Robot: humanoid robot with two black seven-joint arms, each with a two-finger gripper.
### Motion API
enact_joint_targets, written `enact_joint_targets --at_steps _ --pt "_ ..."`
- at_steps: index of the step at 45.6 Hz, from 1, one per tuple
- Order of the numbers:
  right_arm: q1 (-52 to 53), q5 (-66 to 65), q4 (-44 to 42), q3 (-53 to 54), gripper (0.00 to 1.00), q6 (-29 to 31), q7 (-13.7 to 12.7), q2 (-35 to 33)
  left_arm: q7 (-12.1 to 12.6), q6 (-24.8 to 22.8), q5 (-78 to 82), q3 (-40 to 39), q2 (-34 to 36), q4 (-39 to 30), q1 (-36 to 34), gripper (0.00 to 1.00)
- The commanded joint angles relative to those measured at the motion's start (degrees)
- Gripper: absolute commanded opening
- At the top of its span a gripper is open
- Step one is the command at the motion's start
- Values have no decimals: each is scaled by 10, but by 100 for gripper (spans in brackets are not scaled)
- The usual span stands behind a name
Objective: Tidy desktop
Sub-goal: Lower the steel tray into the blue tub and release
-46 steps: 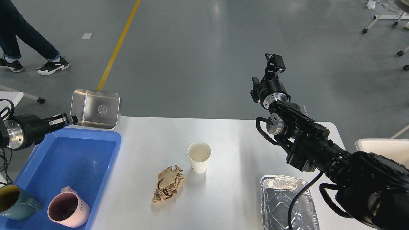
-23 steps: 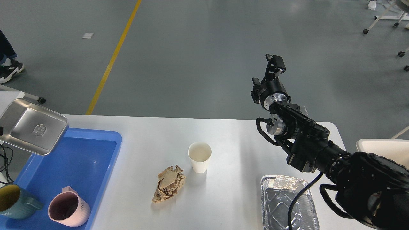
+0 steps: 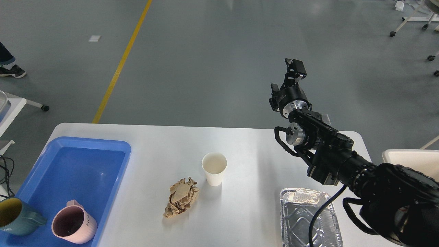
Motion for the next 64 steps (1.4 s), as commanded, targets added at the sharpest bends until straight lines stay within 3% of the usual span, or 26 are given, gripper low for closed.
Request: enact_joint_targets --at_steps 1,9,19,24,47,64 --pt "6 0 1 0 100 -5 -1 4 1 0 0 2 0 2 -6 0" --pt "6 0 2 0 100 -10 -1 9 22 0 -1 5 -32 2 1 0" --pt "3 0 5 -1 100 -18 0 16 137 34 -1 30 -204 58 0 0" --pt "-1 -1 19 -1 100 -27 0 15 166 51 3 31 -283 103 4 0" --pt "3 0 26 -19 100 -42 0 19 184 208 0 100 -486 255 36 0" --pt "-1 0 25 -21 100 -42 0 25 185 251 -50 100 -566 322 42 0"
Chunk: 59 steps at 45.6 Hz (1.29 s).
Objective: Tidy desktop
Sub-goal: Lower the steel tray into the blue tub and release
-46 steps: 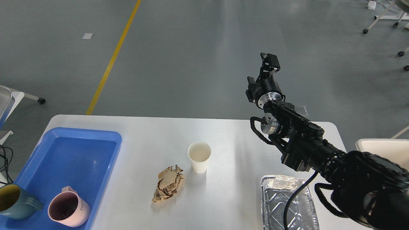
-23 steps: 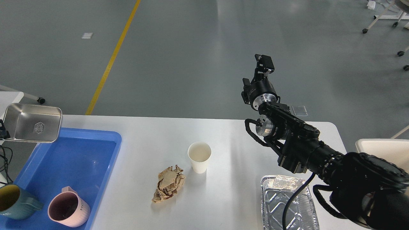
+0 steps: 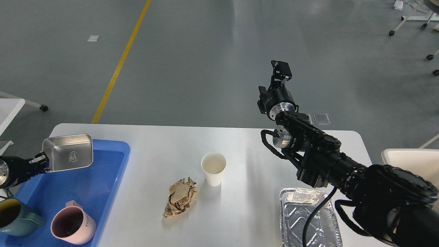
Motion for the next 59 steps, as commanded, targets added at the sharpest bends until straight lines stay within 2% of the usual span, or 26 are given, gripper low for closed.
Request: enact_joint_targets --at_steps 1,11,22,32,39,40,49,51,59 --pt "-2 0 0 -1 100 0 0 1 1 12 -26 0 -14 16 2 0" --pt "-3 0 1 -1 100 0 1 5 0 22 -58 0 -42 56 2 0" --pt "-2 0 1 -1 100 -1 1 11 0 30 -89 0 -57 68 5 0" --pt "3 0 1 -1 100 -5 1 14 0 30 -90 1 -57 70 36 9" --pt "3 0 17 -1 100 -12 0 14 -2 29 -87 2 -56 70 47 28" --pt "3 0 23 -1 100 -18 1 13 -2 29 -88 2 -55 70 47 39" --pt "3 0 26 -1 100 -22 0 13 -1 30 -93 -4 -48 70 35 83" --pt "3 0 26 -1 100 -22 0 13 -3 31 -96 -9 -43 70 34 97" --pt "4 0 26 -1 100 -22 1 14 0 40 -154 -22 -34 84 -6 99"
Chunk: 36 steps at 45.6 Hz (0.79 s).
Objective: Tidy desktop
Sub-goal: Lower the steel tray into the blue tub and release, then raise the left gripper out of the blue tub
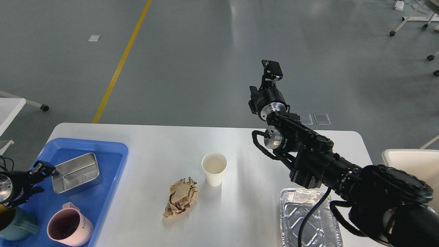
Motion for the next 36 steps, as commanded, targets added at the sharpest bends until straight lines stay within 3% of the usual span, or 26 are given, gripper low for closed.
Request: enact_joint_targets --at_steps 1,11,19,23,30,36 --pt "1 0 1 0 100 -1 1 1 1 7 -47 -6 1 13 -29 99" --pt "1 0 18 0 100 -13 1 -3 -1 6 -141 -7 -6 15 -59 99" --pt "1 0 21 0 100 -13 1 -4 -34 5 -149 -19 -36 14 -98 99" --pt "3 0 21 0 100 -13 1 -1 -38 -1 -158 -26 -62 11 -142 99" --pt "3 0 23 0 100 -13 1 1 -39 -1 -259 -95 -79 16 -199 99" --pt "2 0 30 0 100 -18 1 1 -29 9 -414 -152 -148 21 -200 99"
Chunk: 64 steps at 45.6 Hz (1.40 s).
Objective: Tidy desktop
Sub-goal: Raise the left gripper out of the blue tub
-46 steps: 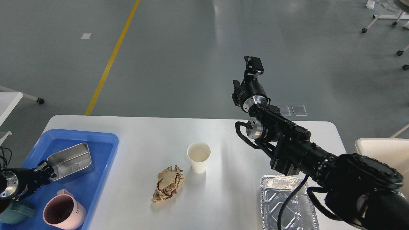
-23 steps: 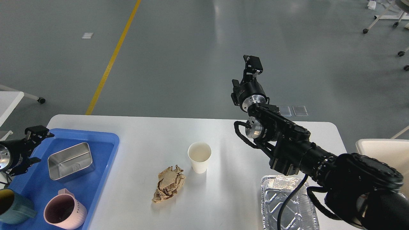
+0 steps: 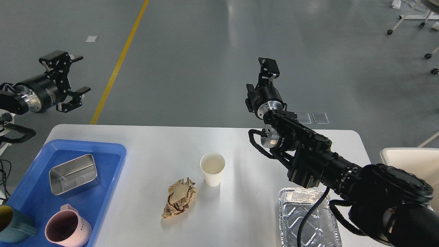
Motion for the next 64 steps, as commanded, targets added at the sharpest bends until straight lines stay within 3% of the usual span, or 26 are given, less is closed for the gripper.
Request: enact_joint_targets --at_steps 1,12,21,28,42,50,57,64 --pt "-1 0 8 0 100 -5 0 0 8 13 -141 -50 -58 8 -4 99" --pt "-5 -1 11 -1 100 -6 0 0 2 23 -333 -142 -156 95 13 99" --pt "-9 -1 11 0 100 -2 0 -1 2 20 -343 -237 -237 110 49 99" --pt "-13 0 11 0 100 2 0 -5 1 14 -343 -247 -286 110 62 99" --pt "-20 -5 1 1 100 -21 9 -5 0 14 -343 -247 -298 110 77 99" --pt "-32 -106 1 -5 100 -71 10 -3 0 14 -342 -244 -300 110 81 99" --pt "-47 -111 3 -6 100 -73 10 -6 1 15 -340 -239 -298 110 82 99" --pt "-46 -119 11 -39 100 -53 -11 -7 1 15 -340 -238 -298 110 87 99"
